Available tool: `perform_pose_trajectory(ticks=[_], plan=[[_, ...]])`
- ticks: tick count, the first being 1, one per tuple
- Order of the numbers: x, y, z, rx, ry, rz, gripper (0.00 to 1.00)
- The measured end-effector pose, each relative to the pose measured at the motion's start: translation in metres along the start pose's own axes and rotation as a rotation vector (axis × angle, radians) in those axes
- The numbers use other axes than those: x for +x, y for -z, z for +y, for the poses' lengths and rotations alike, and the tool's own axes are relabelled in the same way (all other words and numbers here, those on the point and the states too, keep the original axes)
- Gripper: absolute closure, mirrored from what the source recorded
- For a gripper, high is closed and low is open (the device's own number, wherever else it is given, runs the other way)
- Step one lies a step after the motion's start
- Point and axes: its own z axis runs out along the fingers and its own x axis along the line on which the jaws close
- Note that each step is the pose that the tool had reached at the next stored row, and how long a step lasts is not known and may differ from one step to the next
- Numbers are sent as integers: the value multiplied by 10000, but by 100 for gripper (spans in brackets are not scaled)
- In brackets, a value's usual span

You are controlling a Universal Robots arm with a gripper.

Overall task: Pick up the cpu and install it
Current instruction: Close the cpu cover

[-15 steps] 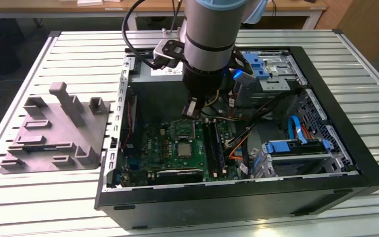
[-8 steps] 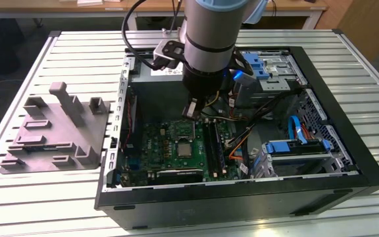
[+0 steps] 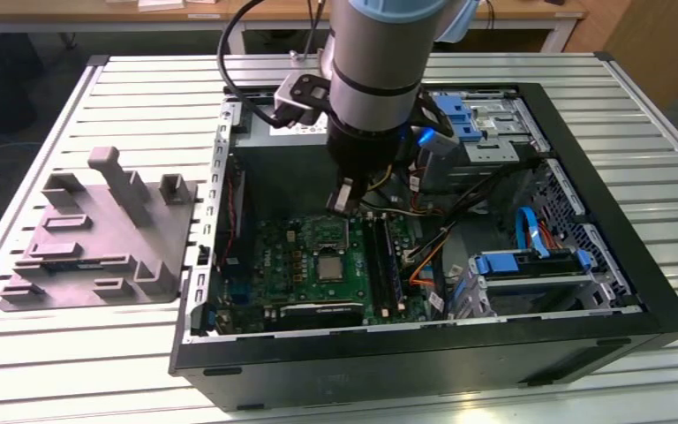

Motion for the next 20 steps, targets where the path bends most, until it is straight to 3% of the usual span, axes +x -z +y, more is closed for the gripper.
perform_pose_trajectory(ticks=[20], plan=[[99, 9, -46, 0, 8, 1, 89]])
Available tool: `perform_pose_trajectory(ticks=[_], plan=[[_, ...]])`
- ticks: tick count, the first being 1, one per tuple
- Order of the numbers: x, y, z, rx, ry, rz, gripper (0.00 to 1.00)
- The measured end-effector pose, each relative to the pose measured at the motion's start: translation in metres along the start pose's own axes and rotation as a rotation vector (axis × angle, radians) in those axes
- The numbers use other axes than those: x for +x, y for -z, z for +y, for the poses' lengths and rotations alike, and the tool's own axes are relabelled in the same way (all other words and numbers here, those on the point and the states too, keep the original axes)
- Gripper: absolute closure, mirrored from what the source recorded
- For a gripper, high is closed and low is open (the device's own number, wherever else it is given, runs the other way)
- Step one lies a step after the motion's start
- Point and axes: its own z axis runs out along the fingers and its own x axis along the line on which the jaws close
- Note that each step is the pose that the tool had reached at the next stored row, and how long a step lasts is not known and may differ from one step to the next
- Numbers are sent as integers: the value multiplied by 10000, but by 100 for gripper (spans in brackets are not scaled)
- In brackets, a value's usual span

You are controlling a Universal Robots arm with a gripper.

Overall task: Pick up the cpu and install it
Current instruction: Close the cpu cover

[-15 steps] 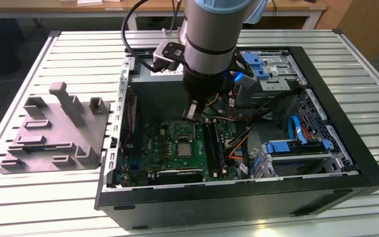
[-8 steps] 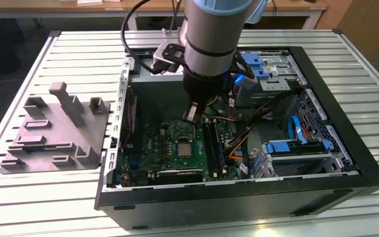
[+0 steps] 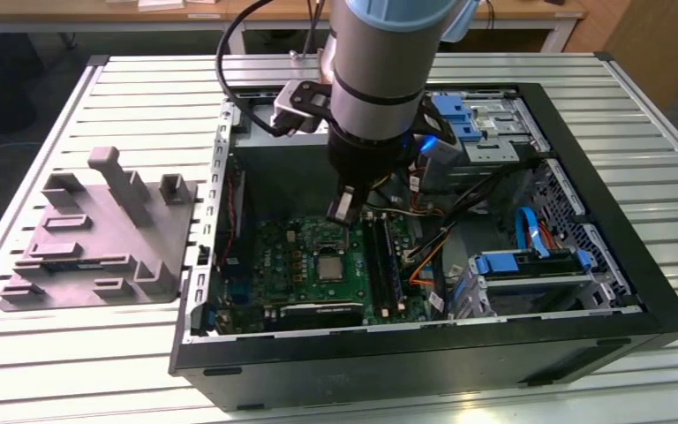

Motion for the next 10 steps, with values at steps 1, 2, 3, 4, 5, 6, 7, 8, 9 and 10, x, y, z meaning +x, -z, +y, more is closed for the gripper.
perform_pose_trajectory(ticks=[1, 2, 3, 4, 5, 6, 7, 8, 9, 10], plan=[[4, 0, -2, 0, 1, 0, 89], [8, 0, -3, 0, 1, -1, 89], [12, 1, -5, 0, 1, 0, 89], [15, 1, -7, 0, 2, -1, 89], [20, 1, -9, 0, 2, 0, 89], [25, 2, -12, 0, 4, -1, 89], [30, 2, -14, 0, 4, 0, 89], [34, 2, -16, 0, 4, 0, 89], [38, 3, -18, 0, 4, 0, 89], [44, 3, -21, 0, 6, 0, 89]])
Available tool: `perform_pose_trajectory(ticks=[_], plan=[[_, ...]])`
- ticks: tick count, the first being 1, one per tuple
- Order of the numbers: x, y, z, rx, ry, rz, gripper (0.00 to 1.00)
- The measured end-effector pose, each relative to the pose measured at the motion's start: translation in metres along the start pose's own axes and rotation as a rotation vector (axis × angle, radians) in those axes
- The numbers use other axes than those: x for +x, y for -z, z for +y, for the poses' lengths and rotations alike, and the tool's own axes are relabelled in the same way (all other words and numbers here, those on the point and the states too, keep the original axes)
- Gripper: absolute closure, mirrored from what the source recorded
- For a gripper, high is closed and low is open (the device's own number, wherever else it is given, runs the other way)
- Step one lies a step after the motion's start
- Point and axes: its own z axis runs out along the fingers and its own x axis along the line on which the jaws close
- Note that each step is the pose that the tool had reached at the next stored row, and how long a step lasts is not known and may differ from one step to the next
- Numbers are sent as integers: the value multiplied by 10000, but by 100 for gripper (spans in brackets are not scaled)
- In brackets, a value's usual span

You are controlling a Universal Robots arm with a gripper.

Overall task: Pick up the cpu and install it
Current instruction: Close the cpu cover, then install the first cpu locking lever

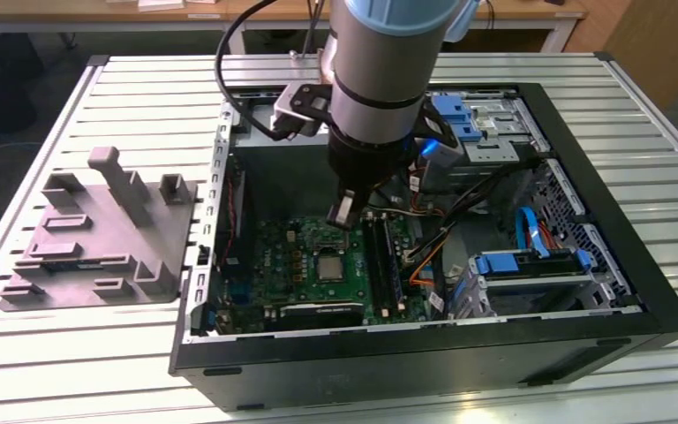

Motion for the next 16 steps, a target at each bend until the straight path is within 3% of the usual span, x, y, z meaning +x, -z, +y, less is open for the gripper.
perform_pose_trajectory(ticks=[16], plan=[[76, 6, -34, 0, 3, 0, 89]])
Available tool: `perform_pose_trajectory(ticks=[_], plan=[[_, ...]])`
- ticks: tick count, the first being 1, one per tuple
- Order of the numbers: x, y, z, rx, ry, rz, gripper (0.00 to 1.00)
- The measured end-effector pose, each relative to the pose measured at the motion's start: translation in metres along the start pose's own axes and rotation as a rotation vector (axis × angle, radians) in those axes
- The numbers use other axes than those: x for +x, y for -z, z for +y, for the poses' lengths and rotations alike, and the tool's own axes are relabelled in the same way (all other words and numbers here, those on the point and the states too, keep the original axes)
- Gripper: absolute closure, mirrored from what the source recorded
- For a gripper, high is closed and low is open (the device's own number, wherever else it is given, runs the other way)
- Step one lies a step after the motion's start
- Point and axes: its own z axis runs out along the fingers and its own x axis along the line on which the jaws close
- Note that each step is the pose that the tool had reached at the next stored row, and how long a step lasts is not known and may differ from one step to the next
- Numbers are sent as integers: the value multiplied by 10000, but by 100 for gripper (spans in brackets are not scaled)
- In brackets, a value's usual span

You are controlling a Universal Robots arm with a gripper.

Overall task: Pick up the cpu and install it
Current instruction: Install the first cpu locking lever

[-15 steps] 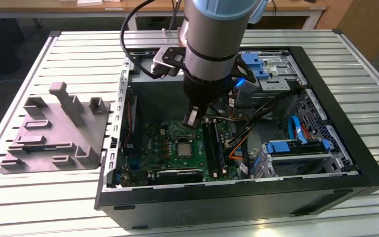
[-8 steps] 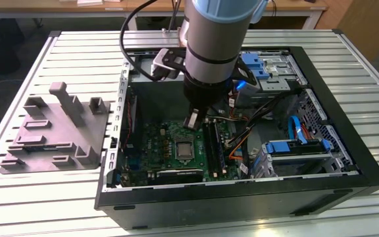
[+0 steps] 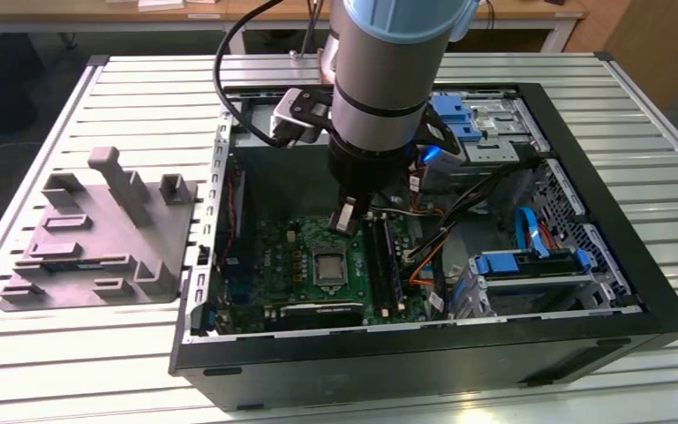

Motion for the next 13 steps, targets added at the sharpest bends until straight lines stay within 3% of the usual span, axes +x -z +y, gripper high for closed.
perform_pose_trajectory(ticks=[8, 13], plan=[[1, 0, 0, 0, -1, 0, 89], [-30, 1, -63, -4, 1, -8, 89]])
